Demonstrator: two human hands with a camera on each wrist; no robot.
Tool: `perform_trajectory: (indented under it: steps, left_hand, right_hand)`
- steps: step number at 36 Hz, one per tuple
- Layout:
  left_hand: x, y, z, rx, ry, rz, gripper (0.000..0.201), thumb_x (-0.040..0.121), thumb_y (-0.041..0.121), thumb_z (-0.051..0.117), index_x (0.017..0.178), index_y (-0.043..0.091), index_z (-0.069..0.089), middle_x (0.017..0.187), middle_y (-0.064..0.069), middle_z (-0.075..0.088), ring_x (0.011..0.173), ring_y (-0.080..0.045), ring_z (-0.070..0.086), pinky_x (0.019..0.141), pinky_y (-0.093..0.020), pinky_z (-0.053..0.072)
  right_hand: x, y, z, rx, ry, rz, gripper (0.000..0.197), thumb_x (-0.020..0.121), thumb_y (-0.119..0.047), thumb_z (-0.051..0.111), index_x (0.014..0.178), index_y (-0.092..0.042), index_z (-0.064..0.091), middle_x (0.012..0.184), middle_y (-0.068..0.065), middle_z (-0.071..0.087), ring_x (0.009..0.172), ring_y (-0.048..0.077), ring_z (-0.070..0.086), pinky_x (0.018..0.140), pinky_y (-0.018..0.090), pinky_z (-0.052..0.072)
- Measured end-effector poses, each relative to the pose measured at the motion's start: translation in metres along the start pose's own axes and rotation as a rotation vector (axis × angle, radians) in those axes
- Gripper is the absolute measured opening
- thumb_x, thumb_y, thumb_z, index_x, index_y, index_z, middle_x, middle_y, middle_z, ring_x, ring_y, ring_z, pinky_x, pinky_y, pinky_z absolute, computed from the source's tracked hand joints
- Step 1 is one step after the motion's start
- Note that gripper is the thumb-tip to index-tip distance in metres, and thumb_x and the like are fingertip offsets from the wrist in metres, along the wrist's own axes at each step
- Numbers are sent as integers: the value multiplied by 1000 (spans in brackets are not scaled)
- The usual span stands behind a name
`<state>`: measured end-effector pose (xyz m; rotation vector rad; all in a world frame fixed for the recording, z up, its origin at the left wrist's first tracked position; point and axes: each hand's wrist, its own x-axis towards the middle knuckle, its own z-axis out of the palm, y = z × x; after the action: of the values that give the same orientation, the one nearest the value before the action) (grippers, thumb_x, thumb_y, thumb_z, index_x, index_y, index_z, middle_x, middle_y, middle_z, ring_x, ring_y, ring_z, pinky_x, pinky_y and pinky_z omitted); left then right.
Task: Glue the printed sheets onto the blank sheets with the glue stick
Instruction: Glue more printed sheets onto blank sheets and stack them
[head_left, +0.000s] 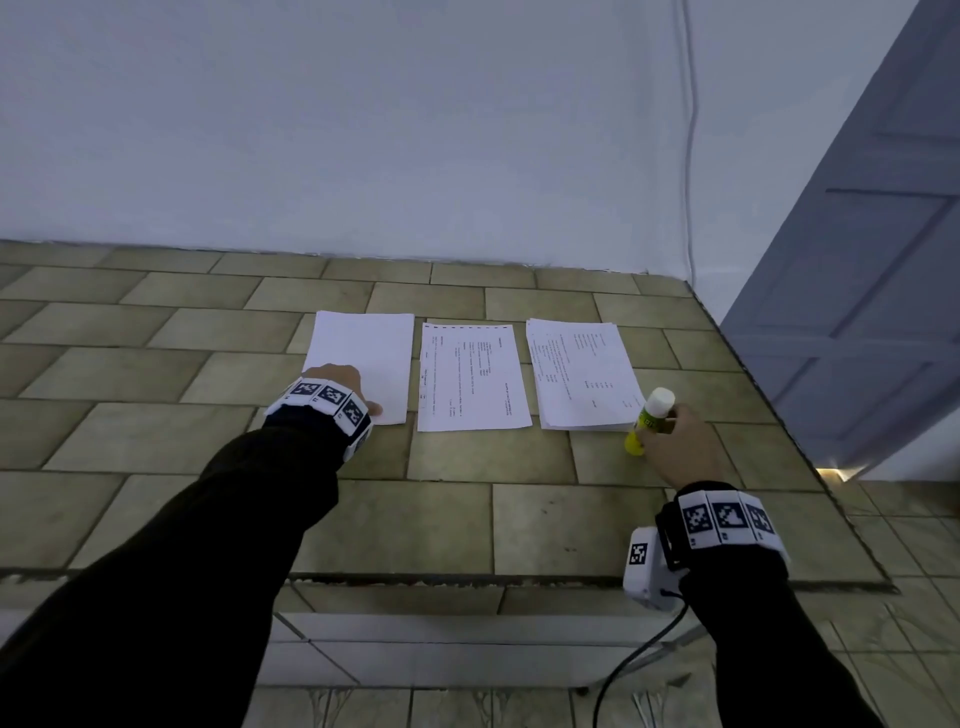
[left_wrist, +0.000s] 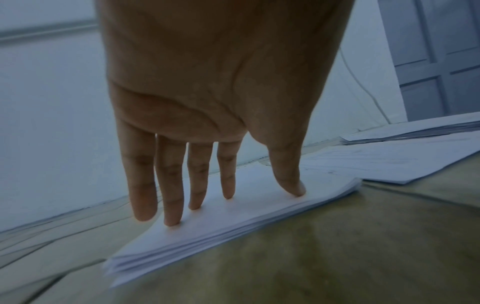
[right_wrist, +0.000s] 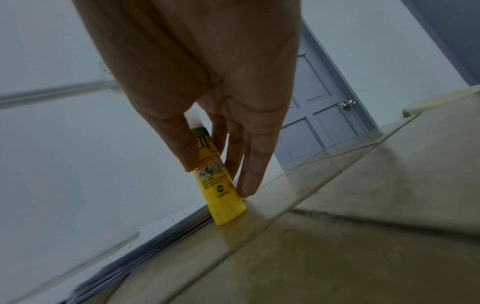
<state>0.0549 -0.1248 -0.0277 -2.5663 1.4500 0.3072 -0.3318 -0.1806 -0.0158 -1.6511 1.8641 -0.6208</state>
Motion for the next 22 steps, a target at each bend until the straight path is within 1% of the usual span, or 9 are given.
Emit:
perform_trajectory:
  steps: [1,3,5,7,9,12,13,18,22]
  left_hand:
    - [0,-1,1,-1,7,3,40,79,48,74,78,13,55,66,0,51,68,-22,57,65,-28,45]
    - [2,-1,4,0,27,8,51,83,56,67,98,8,60,75,-3,57,70,-23,56,67,-29,44]
    - [3,2,7,-3,48,12,64,84,66,58,111,8,56,97,-9,64,80,-25,56,70,-31,43]
    - [3,4,10,5,64,27,76,79,78,52,117,13,54,113,-9,64,92,-27,58,73,-32,42]
    - [4,4,14,29,64,50,79,74,83,52,115,15,55,111,-7,65,94,-27,60,76,-34,45]
    - [3,3,15,86,71,63,72,76,77,56,108,14,56,96,-5,66,83,-25,61,75,-33,49]
    - [2,3,13,98,76,67,68,77,75,57,108,14,57,94,-5,66,82,-24,61,75,-32,49]
    - [4,3,2,23,62,60,61,90,63,52,119,11,60,115,-9,67,101,-26,62,83,-33,47]
    - [-2,0,-15,-114,101,24,63,94,60,47,128,7,55,131,-13,59,115,-30,56,92,-36,43]
  right_hand:
    - [0,0,0,-2,1,-1,39,91,-15,62,125,-1,49,122,17,59,109,32,55,78,30,37]
    - [0,-1,1,-3,3,-2,39,91,-15,61,126,-2,49,123,17,59,109,32,55,79,29,36]
    - [0,-1,1,-2,3,-2,39,92,-16,61,126,-2,49,122,17,59,109,32,55,79,30,36]
    - [-1,0,1,1,5,-3,38,92,-17,60,126,-1,49,122,18,59,109,32,55,79,30,36]
    - [-2,0,1,3,10,-6,38,93,-17,60,126,-1,48,122,18,59,109,33,55,78,30,36]
    - [-3,-1,1,9,9,-8,38,93,-17,60,125,-1,48,121,18,59,108,33,55,78,30,36]
    - [-3,-1,1,12,8,-7,38,93,-17,60,125,-1,48,121,18,59,108,33,55,78,30,37]
    - [-1,-1,2,35,3,-9,38,92,-17,61,124,-1,49,121,17,59,108,31,55,81,32,39]
    - [0,0,1,46,-4,-12,37,92,-17,60,125,-2,49,121,16,60,108,31,55,81,32,39]
